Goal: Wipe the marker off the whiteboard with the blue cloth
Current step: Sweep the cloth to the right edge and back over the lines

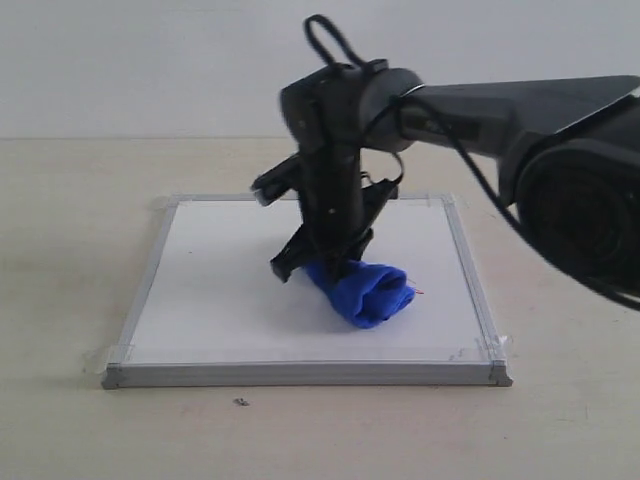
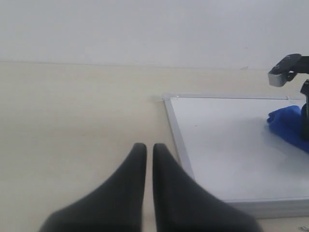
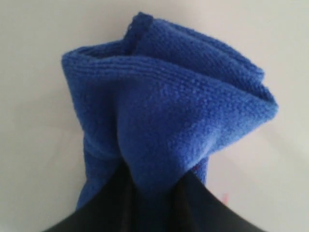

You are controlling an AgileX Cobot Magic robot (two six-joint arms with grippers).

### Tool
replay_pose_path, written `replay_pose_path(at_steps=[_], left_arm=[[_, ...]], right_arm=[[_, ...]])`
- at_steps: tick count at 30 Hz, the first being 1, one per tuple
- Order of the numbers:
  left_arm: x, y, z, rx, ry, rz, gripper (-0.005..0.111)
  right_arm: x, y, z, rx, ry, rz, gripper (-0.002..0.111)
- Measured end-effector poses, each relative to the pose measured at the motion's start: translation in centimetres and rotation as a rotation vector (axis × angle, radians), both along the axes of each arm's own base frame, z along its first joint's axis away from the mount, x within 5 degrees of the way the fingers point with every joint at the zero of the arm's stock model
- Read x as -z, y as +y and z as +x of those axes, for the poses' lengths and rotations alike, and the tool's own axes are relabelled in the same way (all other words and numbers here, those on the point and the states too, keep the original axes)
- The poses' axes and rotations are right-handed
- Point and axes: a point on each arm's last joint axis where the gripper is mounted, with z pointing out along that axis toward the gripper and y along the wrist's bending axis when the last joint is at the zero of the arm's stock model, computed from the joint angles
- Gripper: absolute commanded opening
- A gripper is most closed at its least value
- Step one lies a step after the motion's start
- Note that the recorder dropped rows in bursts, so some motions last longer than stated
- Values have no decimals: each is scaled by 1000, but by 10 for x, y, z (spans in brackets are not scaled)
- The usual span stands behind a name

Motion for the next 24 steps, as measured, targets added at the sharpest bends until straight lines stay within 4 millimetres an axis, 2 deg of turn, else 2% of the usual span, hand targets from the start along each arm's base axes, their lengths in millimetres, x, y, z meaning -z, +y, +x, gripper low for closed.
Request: replay_pose_path(at_steps=[3,5,7,10,15,18,21,24], left_arm=[[0,0,0,0,0,0,5],[0,0,0,0,0,0,5],[0,0,0,0,0,0,5],[0,0,0,0,0,0,5],[0,0,0,0,0,0,5],[0,0,0,0,0,0,5],[0,0,0,0,0,0,5],[0,0,0,0,0,0,5]], right_arm=[[-1,21,-17,-83,-5,-26,0],[0,20,-20,-95,-25,-52,0],[1,10,-18,-60,-44,-56,0],[5,-14,-15,39,-40,-27,0],[6,-100,-2,319,44,-25,0],[5,-143,1,444,82,-37,0],[4,-155,0,501,103,-11,0],[4,-143,-3,461,100,-23,0]])
